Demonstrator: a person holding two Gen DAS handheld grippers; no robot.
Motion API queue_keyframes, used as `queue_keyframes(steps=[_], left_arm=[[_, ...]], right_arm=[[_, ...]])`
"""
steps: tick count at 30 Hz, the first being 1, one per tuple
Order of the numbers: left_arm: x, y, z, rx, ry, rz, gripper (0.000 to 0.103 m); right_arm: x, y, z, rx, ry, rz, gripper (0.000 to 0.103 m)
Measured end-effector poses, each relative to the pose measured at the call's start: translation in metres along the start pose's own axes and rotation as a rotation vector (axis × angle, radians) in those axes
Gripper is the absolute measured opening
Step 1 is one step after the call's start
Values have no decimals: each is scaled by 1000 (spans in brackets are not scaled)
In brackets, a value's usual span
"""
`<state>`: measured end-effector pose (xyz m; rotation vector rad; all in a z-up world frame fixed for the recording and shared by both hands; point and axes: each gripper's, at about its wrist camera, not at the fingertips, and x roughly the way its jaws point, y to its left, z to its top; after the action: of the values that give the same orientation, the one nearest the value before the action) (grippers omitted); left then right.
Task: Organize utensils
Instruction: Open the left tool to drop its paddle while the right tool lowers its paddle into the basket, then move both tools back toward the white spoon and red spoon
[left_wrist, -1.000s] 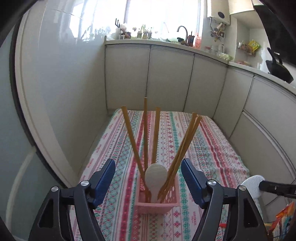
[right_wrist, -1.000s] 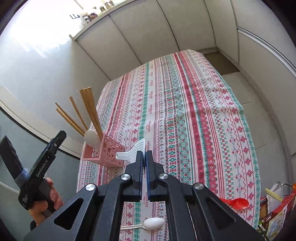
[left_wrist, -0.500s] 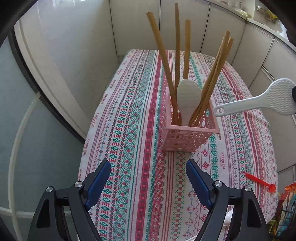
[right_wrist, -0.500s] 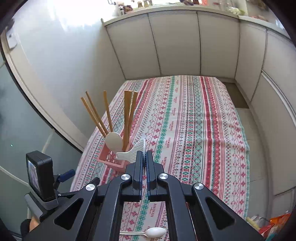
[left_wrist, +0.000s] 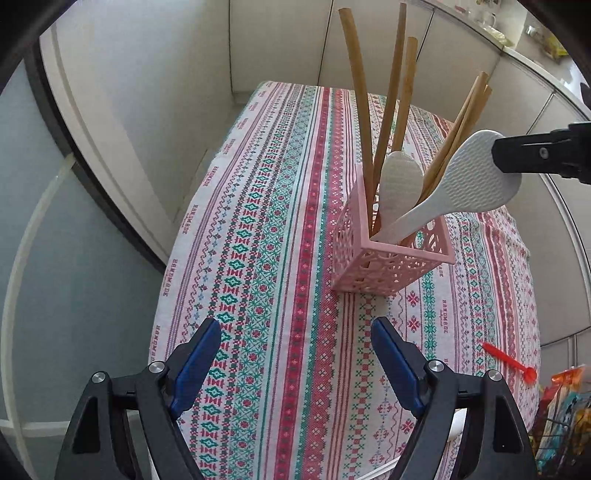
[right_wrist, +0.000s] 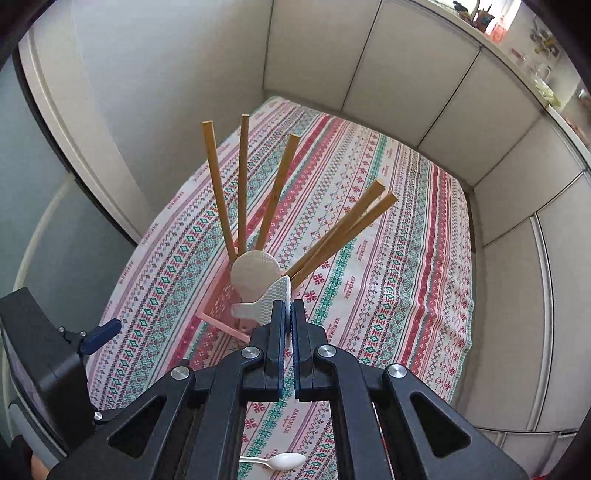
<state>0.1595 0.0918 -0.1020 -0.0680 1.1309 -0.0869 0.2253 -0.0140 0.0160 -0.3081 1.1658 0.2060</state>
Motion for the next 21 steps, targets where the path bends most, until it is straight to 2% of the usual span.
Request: queue_keyframes(steps=[3,9,15,21], left_arm=[[0,4,0,-13,8,-11,85],[-2,7,-2,-16,13,-24,85],[-1,-4,-7,19,30,-43,85],[0,-34,-23,115,69,-99,85]], right_arm=[[9,6,8,7,31,15,3],[2,-11,3,128,-12,165,6],[-24,-48,-30,238,-68,193,12],[-36,-90,-87,336,-74,197,28]])
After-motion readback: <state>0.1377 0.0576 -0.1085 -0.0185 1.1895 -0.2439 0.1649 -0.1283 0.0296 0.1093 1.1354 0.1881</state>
